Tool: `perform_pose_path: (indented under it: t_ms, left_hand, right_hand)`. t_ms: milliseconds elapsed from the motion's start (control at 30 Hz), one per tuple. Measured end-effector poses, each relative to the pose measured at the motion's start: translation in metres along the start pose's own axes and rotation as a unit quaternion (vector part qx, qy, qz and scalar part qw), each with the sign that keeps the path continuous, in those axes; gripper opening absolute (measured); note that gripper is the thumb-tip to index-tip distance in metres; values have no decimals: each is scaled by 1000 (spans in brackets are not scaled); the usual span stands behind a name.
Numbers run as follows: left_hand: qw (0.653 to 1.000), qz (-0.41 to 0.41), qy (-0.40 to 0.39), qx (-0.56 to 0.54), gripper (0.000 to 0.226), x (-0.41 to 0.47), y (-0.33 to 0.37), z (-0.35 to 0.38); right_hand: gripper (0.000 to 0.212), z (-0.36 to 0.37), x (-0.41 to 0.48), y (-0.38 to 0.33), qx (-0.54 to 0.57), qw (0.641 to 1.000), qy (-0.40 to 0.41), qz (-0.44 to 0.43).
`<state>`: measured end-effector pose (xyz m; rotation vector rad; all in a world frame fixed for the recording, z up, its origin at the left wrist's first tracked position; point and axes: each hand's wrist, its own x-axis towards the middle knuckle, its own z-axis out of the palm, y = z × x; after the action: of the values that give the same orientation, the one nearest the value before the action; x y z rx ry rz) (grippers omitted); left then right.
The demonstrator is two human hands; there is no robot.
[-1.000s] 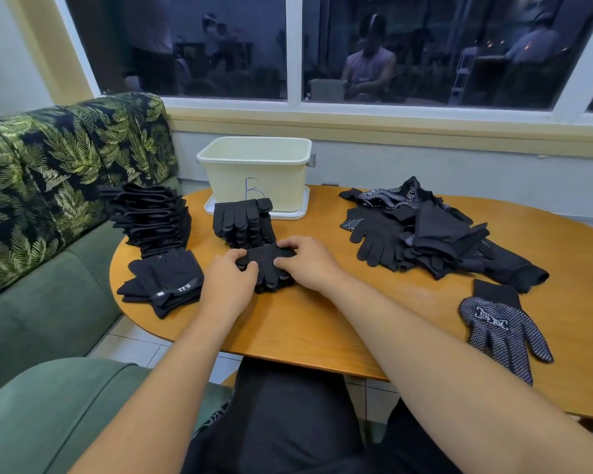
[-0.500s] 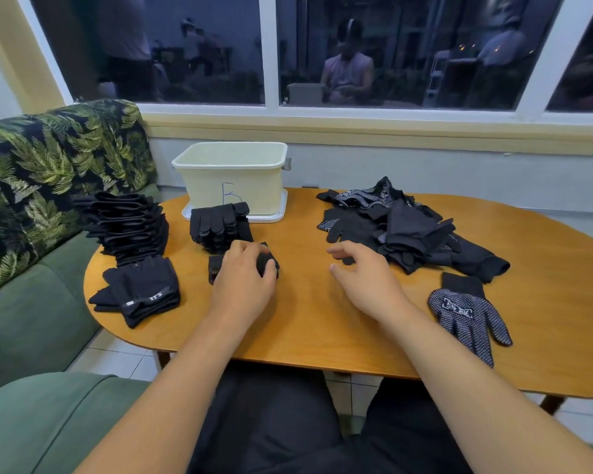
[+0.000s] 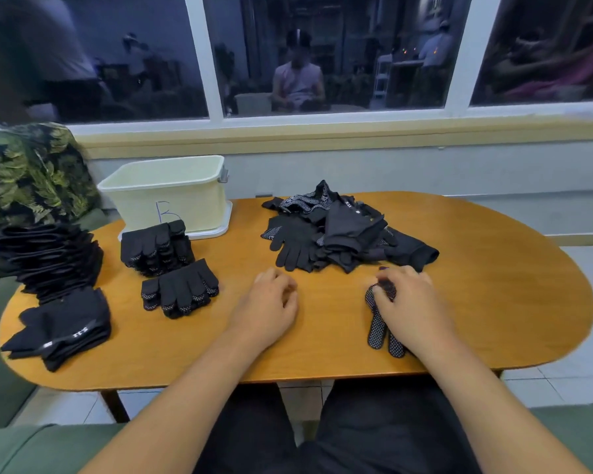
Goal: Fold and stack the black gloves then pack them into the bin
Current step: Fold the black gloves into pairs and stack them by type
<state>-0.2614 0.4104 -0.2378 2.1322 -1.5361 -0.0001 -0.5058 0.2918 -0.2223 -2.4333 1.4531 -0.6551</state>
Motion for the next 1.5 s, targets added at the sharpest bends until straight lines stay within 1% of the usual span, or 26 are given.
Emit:
perform_pose_path:
  t_ms: [33, 67, 100, 133, 233, 267, 300, 367, 433, 467, 533, 600, 667, 767, 833, 933, 1033, 1133, 1233, 1367, 1433, 1500]
  left_hand:
    - [1000, 5, -3, 4, 24, 0, 1, 1]
    - [1000, 10, -5, 8, 23, 0, 1, 2]
    - [1000, 14, -5, 8, 22, -1, 1, 2]
    - [1000, 20, -1, 4, 22, -2, 1, 2]
    - [999, 29, 11, -23, 25, -5, 1, -1]
    - [999, 30, 10, -34, 28, -6, 2, -2]
    - [998, 33, 7, -45, 31, -7, 2, -4]
    - [997, 55, -8, -61, 36, -9, 2, -5]
    - [993, 95, -39, -60, 37, -9, 0, -5]
    - [990, 115, -57, -51, 37, -9, 0, -5]
    - [986, 146, -81, -22, 37, -8, 0, -4]
    - [984, 154, -86, -4, 35, -7, -1, -3]
    - [989, 134, -67, -4, 29, -5, -4, 1]
    - [999, 48, -4, 4, 26, -3, -6, 4]
    - [999, 29, 18, 16, 28, -4, -5, 5]
    - [997, 71, 12, -7, 26, -7, -4, 4]
    - [991, 121, -39, -33, 33, -9, -5, 2]
    - [988, 130, -82, -35, 40, -8, -5, 1]
    - [985, 139, -92, -33, 41, -7, -4, -1]
    - [985, 140, -93, -31, 42, -6, -3, 0]
    - [985, 146, -93, -26, 41, -6, -2, 0]
    - [984, 150, -97, -18, 42, -6, -2, 0]
  right_hand:
    - [45, 1, -3, 0, -55, 998, -22, 5]
    - [55, 3, -7, -2, -87, 995, -42, -4]
    - [61, 5, -11, -6, -92, 994, -57, -26]
    - [59, 6, -13, -10, -75, 993, -69, -61]
    - [32, 8, -13, -21, 37, 974, -122, -188]
    - [33, 9, -12, -23, 81, 965, -134, -212]
    - [39, 10, -10, -24, 123, 959, -129, -219]
    - [43, 14, -6, -22, 179, 963, -73, -186]
    - [36, 17, -5, -19, 182, 973, -5, -141]
    - [31, 19, -5, -17, 172, 977, 17, -124]
    - [21, 19, -8, -15, 145, 984, 35, -101]
    - [17, 20, -9, -14, 100, 990, 42, -88]
    - [18, 20, -8, -11, 96, 992, 54, -69]
    - [13, 20, -6, -5, 179, 980, 87, -29]
    - [14, 20, -7, -3, 200, 976, 82, -33]
    - [11, 23, -8, -6, 145, 986, 42, -77]
    - [10, 23, -7, -10, 86, 991, -1, -101]
    - [23, 22, -7, -13, 39, 991, -30, -125]
    - [22, 22, -7, -15, 17, 988, -37, -152]
    - [12, 23, -8, -17, 21, 983, -6, -183]
    - [8, 23, -8, -19, 30, 982, -17, -184]
    - [10, 24, -8, -21, 33, 982, -33, -184]
